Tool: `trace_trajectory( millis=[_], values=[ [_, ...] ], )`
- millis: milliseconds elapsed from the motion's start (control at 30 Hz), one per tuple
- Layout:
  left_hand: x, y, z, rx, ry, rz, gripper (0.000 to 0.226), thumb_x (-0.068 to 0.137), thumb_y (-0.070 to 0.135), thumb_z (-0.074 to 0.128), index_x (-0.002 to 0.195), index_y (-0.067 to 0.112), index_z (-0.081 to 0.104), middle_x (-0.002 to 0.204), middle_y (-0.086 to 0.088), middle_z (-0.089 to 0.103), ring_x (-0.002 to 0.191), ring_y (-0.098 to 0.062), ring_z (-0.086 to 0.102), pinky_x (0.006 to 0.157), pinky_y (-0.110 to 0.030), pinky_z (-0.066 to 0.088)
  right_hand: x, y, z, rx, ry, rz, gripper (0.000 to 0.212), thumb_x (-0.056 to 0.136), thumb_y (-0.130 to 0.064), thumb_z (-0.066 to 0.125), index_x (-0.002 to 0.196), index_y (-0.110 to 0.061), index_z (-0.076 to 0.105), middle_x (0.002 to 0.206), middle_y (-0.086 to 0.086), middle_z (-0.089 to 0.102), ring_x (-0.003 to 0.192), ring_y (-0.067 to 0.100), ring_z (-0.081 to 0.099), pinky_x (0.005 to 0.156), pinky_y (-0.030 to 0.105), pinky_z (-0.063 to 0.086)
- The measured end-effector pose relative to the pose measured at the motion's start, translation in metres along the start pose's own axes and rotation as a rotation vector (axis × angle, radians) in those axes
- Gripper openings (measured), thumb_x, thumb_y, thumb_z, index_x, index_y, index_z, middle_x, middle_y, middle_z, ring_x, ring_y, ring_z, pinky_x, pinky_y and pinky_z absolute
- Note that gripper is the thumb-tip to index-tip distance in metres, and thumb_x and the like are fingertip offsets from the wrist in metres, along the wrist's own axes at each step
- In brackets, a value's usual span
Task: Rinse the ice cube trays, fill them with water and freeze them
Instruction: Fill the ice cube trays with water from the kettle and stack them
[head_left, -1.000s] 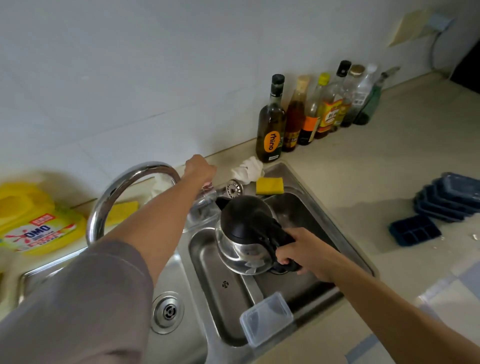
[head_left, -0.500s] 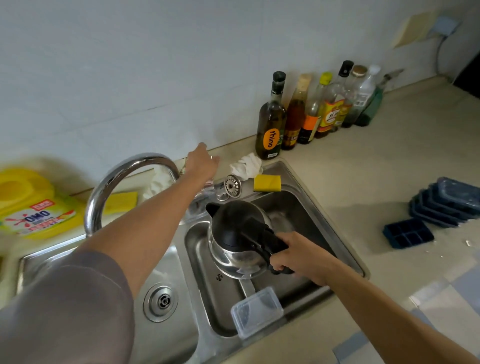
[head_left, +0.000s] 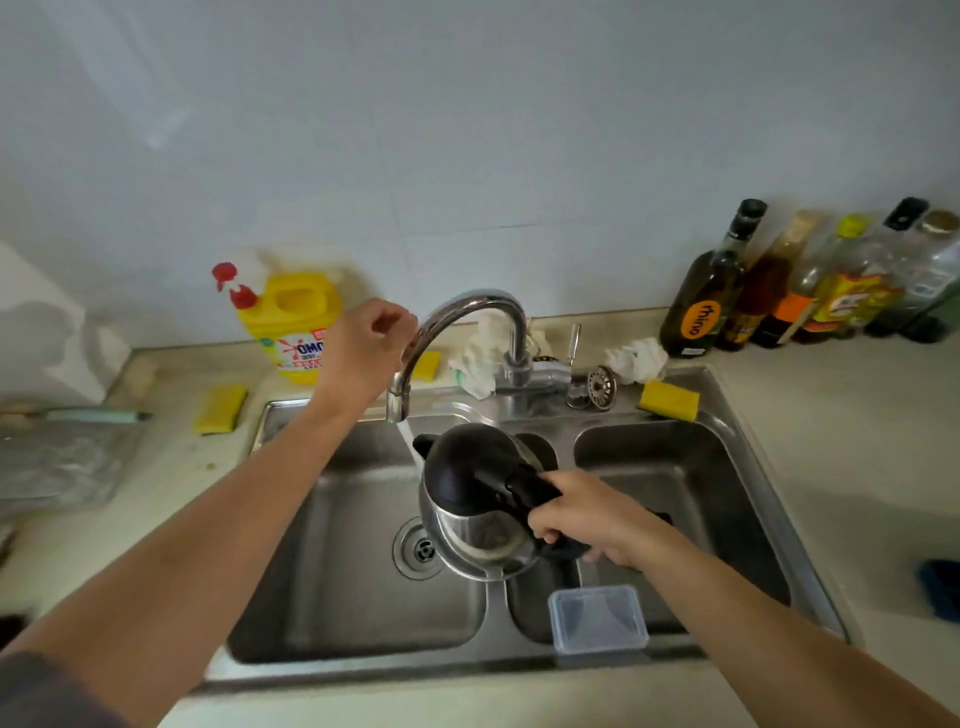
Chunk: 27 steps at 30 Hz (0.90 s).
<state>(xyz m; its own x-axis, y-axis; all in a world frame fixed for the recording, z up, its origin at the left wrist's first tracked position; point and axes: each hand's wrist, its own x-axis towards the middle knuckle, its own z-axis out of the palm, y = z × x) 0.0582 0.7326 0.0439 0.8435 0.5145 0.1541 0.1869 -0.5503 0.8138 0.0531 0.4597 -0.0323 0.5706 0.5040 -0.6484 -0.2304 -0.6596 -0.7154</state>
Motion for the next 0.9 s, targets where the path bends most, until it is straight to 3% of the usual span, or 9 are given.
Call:
trace_trajectory(
  millis=[67,133,233,333,500,700,900],
  values=[
    [0.003,-0.016,-0.007,0.047,-0.037,-0.062,0.017,0.093,0.020,0.064,0.107,0.014,0.072,0.090,0.001,0.071,0.069,-0.014,0.065,0.072,-0.035,0.057,0.005,-0.009,0.007,-0.022,0.006,0.024,0.032,0.067,-0.019,0.066,0.099,-0.022,0.070,0.059,-0.003,0.060,0.056,0.007,0.061,0.043,0.019,0.042],
    [0.003,-0.028,-0.008,0.068,-0.126,-0.097,0.024,0.094,0.021,0.066,0.116,0.012,0.071,0.094,0.001,0.073,0.065,-0.015,0.070,0.063,-0.030,0.056,0.010,-0.014,0.012,-0.024,0.008,0.047,0.037,0.066,-0.022,0.065,0.103,-0.022,0.069,0.060,-0.002,0.060,0.065,0.014,0.060,0.053,0.024,0.041],
    [0.004,-0.037,-0.008,0.072,-0.183,-0.076,0.012,0.095,0.022,0.066,0.103,0.017,0.074,0.081,0.008,0.074,0.059,-0.008,0.071,0.051,-0.015,0.047,0.019,-0.020,0.017,-0.030,0.009,0.049,0.037,0.063,-0.023,0.064,0.100,-0.020,0.068,0.062,0.000,0.059,0.072,0.017,0.060,0.065,0.033,0.042],
    [0.006,-0.040,-0.010,0.085,-0.192,-0.057,0.010,0.095,0.023,0.067,0.094,0.020,0.076,0.075,0.010,0.073,0.063,-0.011,0.073,0.055,-0.019,0.049,0.025,-0.025,0.020,-0.038,0.022,0.050,0.038,0.059,-0.024,0.063,0.097,-0.020,0.068,0.063,0.000,0.060,0.077,0.020,0.061,0.071,0.039,0.045],
    [0.009,-0.043,-0.012,0.103,-0.209,-0.035,0.012,0.095,0.024,0.067,0.096,0.018,0.078,0.081,0.004,0.076,0.066,-0.012,0.074,0.061,-0.022,0.052,0.029,-0.028,0.025,-0.032,0.012,0.051,0.031,0.057,-0.023,0.063,0.087,-0.023,0.066,0.064,0.000,0.058,0.077,0.021,0.058,0.069,0.040,0.042],
    [0.010,-0.045,-0.013,0.079,-0.210,-0.042,0.013,0.095,0.023,0.068,0.096,0.017,0.079,0.081,0.001,0.076,0.066,-0.014,0.074,0.060,-0.021,0.051,0.032,-0.023,0.030,-0.020,0.013,0.072,0.044,0.059,-0.024,0.064,0.103,-0.026,0.068,0.069,0.002,0.062,0.084,0.022,0.061,0.072,0.041,0.045],
    [0.008,-0.045,-0.013,0.087,-0.203,-0.028,0.015,0.096,0.024,0.067,0.099,0.015,0.080,0.080,-0.001,0.076,0.066,-0.015,0.073,0.058,-0.015,0.050,0.034,-0.024,0.033,-0.014,0.006,0.072,0.049,0.055,-0.023,0.065,0.104,-0.025,0.068,0.075,0.004,0.064,0.086,0.024,0.063,0.073,0.043,0.045]
  ],
)
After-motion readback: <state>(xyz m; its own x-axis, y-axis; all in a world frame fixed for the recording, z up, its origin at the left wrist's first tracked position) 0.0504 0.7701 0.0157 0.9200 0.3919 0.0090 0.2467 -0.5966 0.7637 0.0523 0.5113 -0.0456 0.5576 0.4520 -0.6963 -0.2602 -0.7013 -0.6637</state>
